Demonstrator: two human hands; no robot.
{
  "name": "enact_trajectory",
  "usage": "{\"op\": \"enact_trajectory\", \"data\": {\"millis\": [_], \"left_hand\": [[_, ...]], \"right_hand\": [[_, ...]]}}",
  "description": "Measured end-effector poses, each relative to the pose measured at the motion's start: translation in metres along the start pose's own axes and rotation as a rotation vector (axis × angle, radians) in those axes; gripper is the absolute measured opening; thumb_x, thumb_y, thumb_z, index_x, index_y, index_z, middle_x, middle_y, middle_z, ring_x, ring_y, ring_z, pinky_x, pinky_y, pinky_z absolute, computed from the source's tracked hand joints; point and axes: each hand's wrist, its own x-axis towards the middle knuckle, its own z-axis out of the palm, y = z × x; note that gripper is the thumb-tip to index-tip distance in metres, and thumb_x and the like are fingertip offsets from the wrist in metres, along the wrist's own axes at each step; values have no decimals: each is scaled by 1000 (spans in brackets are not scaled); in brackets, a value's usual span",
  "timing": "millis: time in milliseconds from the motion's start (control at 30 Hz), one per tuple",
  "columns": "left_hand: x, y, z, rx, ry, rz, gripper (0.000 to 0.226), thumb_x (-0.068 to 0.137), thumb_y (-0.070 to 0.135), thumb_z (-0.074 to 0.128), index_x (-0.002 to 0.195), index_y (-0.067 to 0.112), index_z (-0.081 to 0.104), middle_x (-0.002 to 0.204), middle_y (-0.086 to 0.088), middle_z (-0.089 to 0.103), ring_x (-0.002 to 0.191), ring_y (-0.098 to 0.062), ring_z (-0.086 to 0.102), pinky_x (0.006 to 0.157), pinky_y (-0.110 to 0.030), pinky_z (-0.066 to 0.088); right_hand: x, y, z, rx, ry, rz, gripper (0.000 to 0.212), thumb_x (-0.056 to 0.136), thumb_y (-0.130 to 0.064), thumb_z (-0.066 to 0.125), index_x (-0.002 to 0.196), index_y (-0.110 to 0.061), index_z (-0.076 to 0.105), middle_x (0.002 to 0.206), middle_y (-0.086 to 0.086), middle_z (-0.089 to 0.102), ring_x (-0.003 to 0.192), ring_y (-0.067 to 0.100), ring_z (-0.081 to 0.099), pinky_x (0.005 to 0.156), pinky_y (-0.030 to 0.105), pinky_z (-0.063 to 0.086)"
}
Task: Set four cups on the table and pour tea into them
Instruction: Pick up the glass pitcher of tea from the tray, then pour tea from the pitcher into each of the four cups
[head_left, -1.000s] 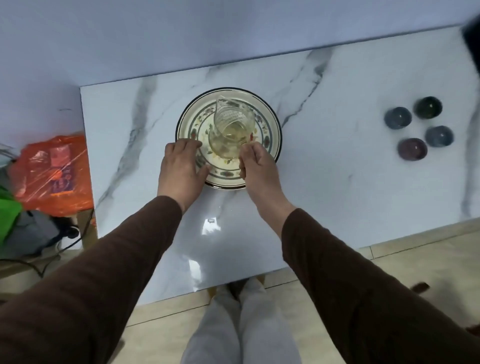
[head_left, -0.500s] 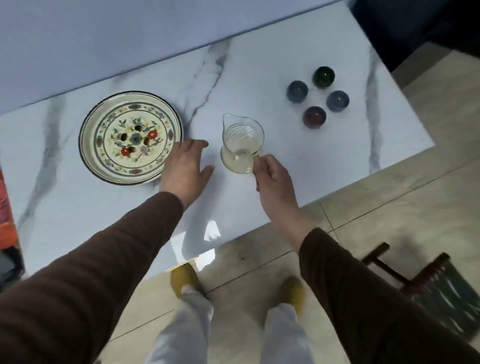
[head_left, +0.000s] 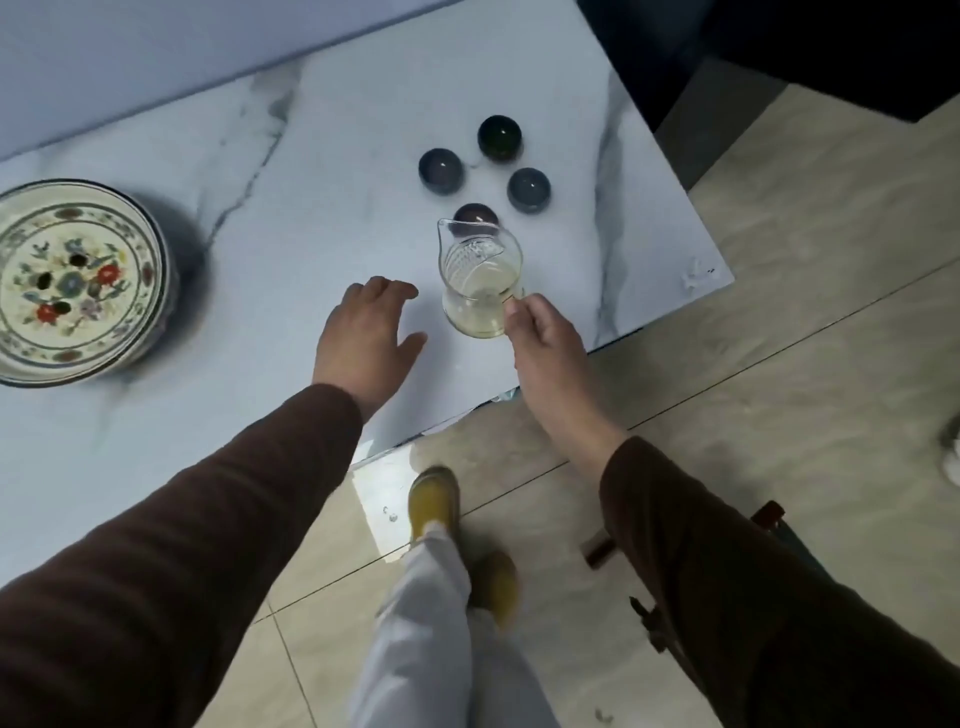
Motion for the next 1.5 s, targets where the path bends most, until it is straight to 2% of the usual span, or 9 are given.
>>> {"op": "enact_trajectory", "data": {"millis": [233, 467, 700, 800, 933, 1067, 1233, 1400, 1500], "left_hand": [[59, 16, 1, -76, 27, -61, 47, 90, 26, 66, 133, 12, 56, 129, -10, 59, 120, -33, 51, 97, -44, 45], [120, 26, -2, -129, 81, -131, 47, 89, 26, 67, 132, 12, 56, 128, -9, 58, 118, -32, 51, 97, -43, 45], [160, 53, 4, -133, 171, -258, 46, 87, 25, 68, 130, 12, 56, 124, -9, 59, 114, -33, 52, 95, -43, 45], [172, 64, 9, -114, 215, -324, 47, 86, 24, 68, 130, 12, 56, 125, -9, 58, 116, -34, 51, 96, -44, 45], [186, 72, 15, -97, 262, -400, 49, 87, 24, 69, 132, 12, 55, 127, -10, 57, 118, -33, 50, 98, -39, 42], [202, 71, 21, -82, 275, -438, 55, 86, 27, 70, 136, 11, 53, 130, -11, 56, 120, -34, 49, 100, -40, 41], [219, 48, 35, -92, 266, -455, 61, 85, 36, 72, 137, 14, 52, 133, -8, 55, 123, -30, 47, 101, -36, 38], [230, 17, 51, -100, 251, -420, 72, 78, 49, 77, 139, 19, 51, 134, -4, 56, 125, -26, 48, 104, -37, 39], [234, 4, 62, -81, 246, -375, 76, 76, 54, 77, 141, 23, 50, 134, -1, 56, 127, -23, 47, 102, -34, 38]], "right_hand": [[62, -11, -22, -108, -49, -54, 32, 96, -48, 42, 70, -30, 39, 56, -17, 43, 54, 3, 36, 56, 32, 34], [128, -28, -47, -131, -140, -92, 27, 100, -38, 42, 73, -34, 44, 58, -14, 43, 56, 5, 40, 58, 33, 36], [196, -34, -80, -205, -290, -228, 28, 100, -31, 43, 72, -36, 40, 60, -10, 44, 57, 8, 42, 56, 31, 34], [227, -33, -94, -252, -361, -323, 22, 100, -31, 45, 78, -25, 47, 63, -8, 49, 60, 10, 46, 56, 33, 35], [266, -37, -108, -289, -386, -459, 21, 98, -33, 48, 82, -19, 52, 64, -9, 51, 64, 12, 49, 59, 34, 39], [292, -44, -111, -311, -398, -551, 17, 97, -31, 52, 83, -23, 56, 64, -12, 51, 69, 16, 50, 62, 32, 39], [315, -45, -107, -361, -357, -670, 23, 96, -34, 51, 88, -16, 64, 79, -2, 69, 79, 23, 63, 72, 38, 49], [337, -38, -97, -368, -322, -789, 28, 95, -39, 52, 87, -16, 65, 72, -4, 65, 67, 15, 54, 63, 33, 42], [347, -35, -90, -384, -315, -871, 29, 94, -39, 52, 87, -15, 66, 70, -3, 64, 67, 17, 52, 66, 36, 43]]}}
